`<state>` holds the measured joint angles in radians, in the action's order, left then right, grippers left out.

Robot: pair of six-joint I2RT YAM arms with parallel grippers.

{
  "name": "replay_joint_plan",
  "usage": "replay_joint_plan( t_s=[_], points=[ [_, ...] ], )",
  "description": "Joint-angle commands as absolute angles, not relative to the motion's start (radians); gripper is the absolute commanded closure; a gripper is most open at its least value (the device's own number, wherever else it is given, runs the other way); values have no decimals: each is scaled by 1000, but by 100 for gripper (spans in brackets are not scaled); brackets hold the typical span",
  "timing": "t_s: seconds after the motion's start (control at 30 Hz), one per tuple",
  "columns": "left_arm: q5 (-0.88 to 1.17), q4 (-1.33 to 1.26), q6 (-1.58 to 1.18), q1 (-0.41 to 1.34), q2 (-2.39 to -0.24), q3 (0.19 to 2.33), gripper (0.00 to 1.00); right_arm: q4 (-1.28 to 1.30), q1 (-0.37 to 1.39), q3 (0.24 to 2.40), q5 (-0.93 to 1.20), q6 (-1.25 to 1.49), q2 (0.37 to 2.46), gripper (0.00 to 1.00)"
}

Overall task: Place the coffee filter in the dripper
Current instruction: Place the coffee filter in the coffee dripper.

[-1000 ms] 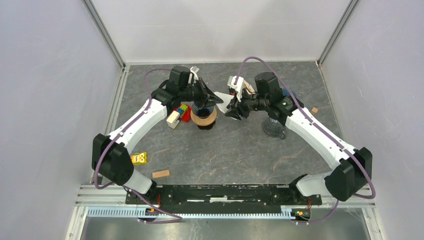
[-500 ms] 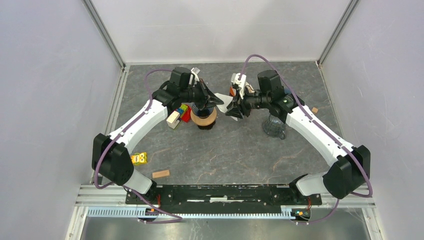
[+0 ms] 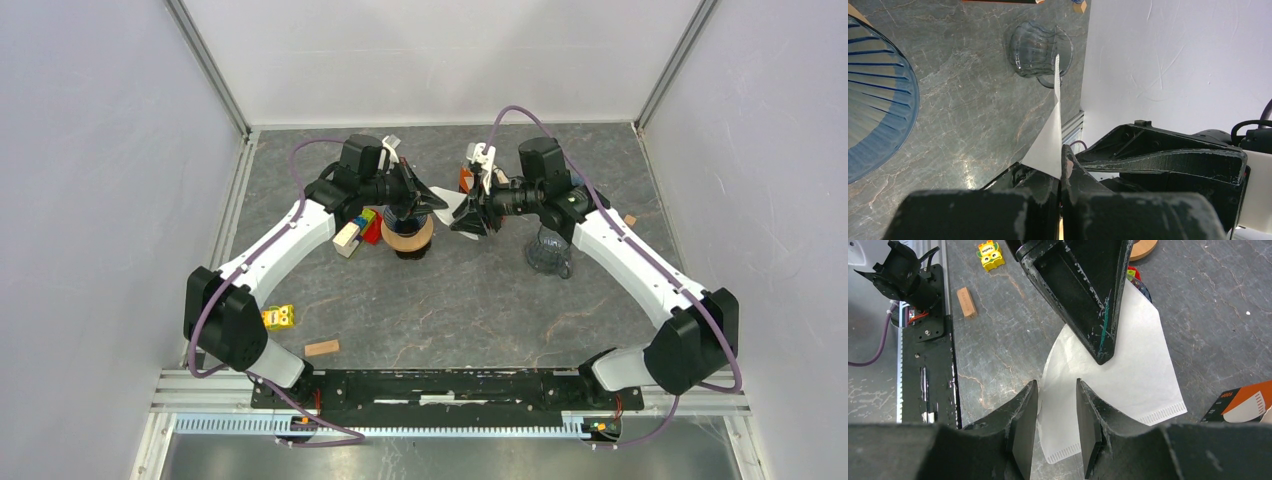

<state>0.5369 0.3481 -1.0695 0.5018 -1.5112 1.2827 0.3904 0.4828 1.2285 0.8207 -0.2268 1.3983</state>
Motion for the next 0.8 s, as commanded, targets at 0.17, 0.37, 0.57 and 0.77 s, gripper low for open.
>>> replay_joint_plan(
  t_s=[0.17, 0.37, 0.57, 0.77],
  points=[
    [575, 296, -1025, 511, -1464, 1278, 98, 338, 470, 1242, 867, -200, 1403, 61],
    [577, 293, -1026, 511, -1462, 1278, 98, 331, 464, 1234, 879, -187, 1407, 61],
    [579, 292, -1028, 513, -1462, 1278, 98, 323, 463, 1227, 880, -183, 1407, 64],
    [582, 285, -1032, 513, -1462, 1276, 98, 320, 459, 1217, 901, -181, 1410, 62]
  ],
)
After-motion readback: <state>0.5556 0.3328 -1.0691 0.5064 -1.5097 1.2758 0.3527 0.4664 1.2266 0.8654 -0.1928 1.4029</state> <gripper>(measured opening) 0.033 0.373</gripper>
